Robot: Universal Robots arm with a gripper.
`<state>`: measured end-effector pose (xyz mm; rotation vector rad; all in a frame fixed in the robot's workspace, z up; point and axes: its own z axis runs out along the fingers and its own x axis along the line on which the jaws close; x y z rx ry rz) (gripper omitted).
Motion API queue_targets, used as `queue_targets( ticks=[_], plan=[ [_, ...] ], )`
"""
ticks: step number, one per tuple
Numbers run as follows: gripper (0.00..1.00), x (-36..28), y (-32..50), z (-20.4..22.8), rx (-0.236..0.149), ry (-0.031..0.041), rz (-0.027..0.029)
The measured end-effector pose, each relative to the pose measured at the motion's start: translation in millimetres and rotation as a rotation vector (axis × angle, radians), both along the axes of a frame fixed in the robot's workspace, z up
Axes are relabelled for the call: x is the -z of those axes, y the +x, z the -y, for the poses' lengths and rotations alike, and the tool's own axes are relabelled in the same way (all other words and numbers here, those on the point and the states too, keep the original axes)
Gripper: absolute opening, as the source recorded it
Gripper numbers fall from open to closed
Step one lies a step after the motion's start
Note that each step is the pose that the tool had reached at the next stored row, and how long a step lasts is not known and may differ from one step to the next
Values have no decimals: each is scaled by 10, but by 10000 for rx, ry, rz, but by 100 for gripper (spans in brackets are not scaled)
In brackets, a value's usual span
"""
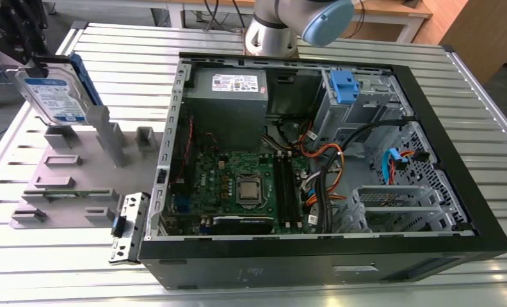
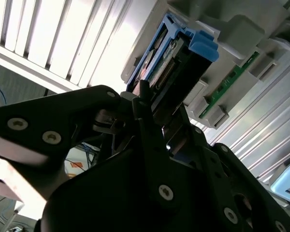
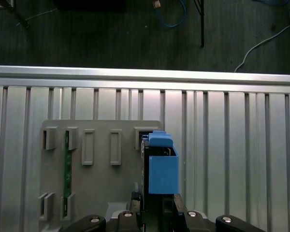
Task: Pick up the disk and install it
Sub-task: 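Pick up the disk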
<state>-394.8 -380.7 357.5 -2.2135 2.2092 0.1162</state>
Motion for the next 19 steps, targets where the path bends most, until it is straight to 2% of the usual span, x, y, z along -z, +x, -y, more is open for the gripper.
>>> queue_targets(
  ticks=[10, 12, 14, 19],
  plan=[
    [35, -412, 0, 0, 0, 1, 0],
    [35, -478, 0, 0, 0, 1, 1],
    [35, -509, 0, 0, 0, 1, 1],
    [35, -511, 0, 0, 0, 1, 1]
  ],
)
